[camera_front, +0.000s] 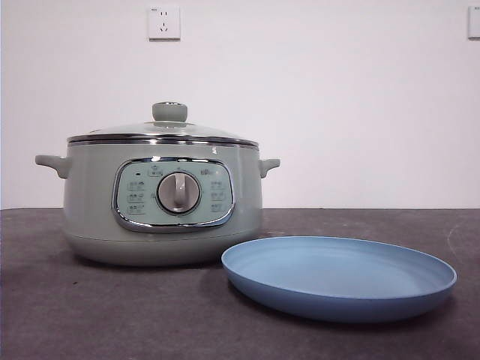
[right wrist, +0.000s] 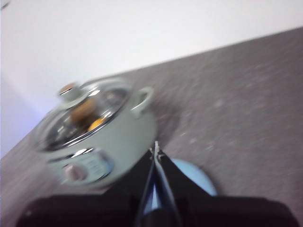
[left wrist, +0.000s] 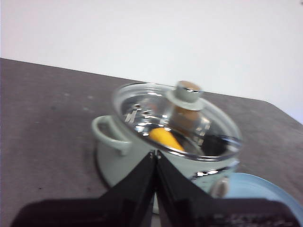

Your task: Take the corn out from the steamer,put the corn on the plate,close the lid

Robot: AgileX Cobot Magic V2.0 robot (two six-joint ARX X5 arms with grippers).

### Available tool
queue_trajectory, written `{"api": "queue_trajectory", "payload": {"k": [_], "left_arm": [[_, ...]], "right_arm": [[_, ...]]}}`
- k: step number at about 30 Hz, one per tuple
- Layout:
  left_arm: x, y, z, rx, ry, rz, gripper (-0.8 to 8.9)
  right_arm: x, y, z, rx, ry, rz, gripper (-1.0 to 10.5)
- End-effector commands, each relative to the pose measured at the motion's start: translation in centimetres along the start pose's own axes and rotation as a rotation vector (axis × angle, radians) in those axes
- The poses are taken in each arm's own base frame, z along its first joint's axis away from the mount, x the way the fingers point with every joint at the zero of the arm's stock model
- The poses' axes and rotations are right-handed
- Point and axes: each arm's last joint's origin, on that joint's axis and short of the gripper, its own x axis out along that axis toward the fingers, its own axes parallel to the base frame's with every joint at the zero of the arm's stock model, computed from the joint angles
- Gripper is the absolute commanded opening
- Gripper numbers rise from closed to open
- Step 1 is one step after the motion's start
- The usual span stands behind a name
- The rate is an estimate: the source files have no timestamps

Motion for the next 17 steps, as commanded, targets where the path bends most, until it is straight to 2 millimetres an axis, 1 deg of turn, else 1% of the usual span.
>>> {"api": "queue_trajectory", "payload": {"k": [1, 6, 10, 13, 17], "left_arm": [[-0.4, -0.7, 1.5, 0.000, 0.022, -0.040, -0.07], [-0.6, -1.7, 4.0, 0.013, 0.088, -0.111, -0.07], [-0.6, -2.3, 5.4, 0.007, 0.184, -0.172, -0.07], [-0.5, -2.6, 6.1, 0.000, 0.257, -0.215, -0.07], [-0.6, -3.0, 7.0, 0.002, 0.315, -0.252, -0.07]], "right_arm": [[0.0, 0.9, 2.3, -0.038, 0.074, 0.070, -0.1], [0.2, 2.2, 5.6, -0.056, 0.213, 0.171, -0.1], [0.2, 3.1, 7.6, -0.074, 0.327, 0.233, -0.1], [0.0, 3.6, 8.6, -0.096, 0.398, 0.255, -0.1], [-0.1, 4.0, 9.2, -0.135, 0.462, 0.270, -0.1]]}}
